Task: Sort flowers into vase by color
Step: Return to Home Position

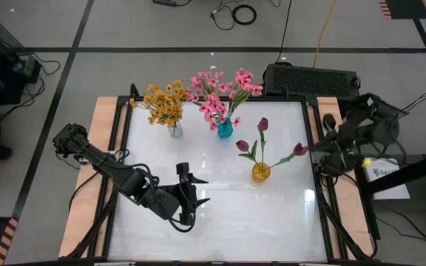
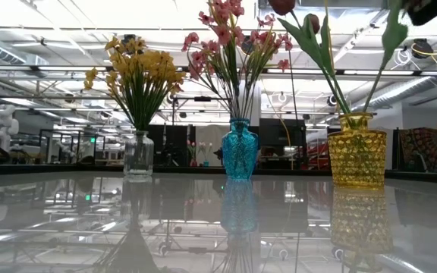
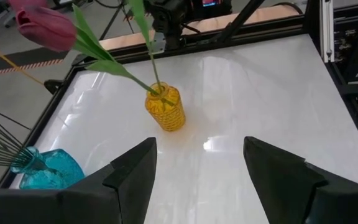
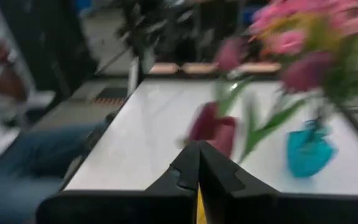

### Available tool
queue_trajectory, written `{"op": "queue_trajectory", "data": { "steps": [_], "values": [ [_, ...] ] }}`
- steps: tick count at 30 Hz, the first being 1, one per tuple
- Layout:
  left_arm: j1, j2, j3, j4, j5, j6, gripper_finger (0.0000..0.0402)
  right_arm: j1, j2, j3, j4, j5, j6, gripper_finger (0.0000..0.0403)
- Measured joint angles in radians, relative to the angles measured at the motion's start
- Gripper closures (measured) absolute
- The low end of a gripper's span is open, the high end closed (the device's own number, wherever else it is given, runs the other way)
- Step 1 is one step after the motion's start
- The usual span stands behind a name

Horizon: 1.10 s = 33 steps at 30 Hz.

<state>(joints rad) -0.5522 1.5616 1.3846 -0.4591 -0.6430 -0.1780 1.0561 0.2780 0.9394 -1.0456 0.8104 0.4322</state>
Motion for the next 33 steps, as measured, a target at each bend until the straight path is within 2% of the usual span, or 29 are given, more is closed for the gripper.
{"op": "queue_trajectory", "data": {
  "steps": [5,13,18,22,26,30,33],
  "values": [
    [0.0,0.0,0.0,0.001,-0.003,0.0,0.0155,-0.001,-0.1,-0.016,0.058,0.173,-0.091,0.0403],
    [0.008,0.0,0.0,0.003,-0.014,0.003,0.0155,-0.001,-0.132,-0.079,0.43,0.188,-0.398,0.0403],
    [0.028,0.0,0.0,0.009,-0.017,0.008,0.0155,0.0,-0.113,-0.149,0.627,0.305,-0.596,0.0403],
    [0.04,0.0,0.0,0.01,-0.017,0.017,0.0155,-0.001,-0.126,-0.185,0.634,0.323,-0.607,0.0403],
    [0.045,0.0,0.0,0.034,-0.016,0.058,0.0155,-0.002,-0.198,-0.228,0.638,0.383,-0.579,0.0403],
    [0.046,0.0,0.0,0.042,-0.016,0.088,0.0155,-0.002,-0.267,-0.301,0.693,0.395,-0.576,0.0403],
    [0.049,0.0,0.0,0.049,-0.016,0.107,0.0155,-0.009,-0.271,-0.358,0.776,0.478,-0.615,0.0403]
  ]
}}
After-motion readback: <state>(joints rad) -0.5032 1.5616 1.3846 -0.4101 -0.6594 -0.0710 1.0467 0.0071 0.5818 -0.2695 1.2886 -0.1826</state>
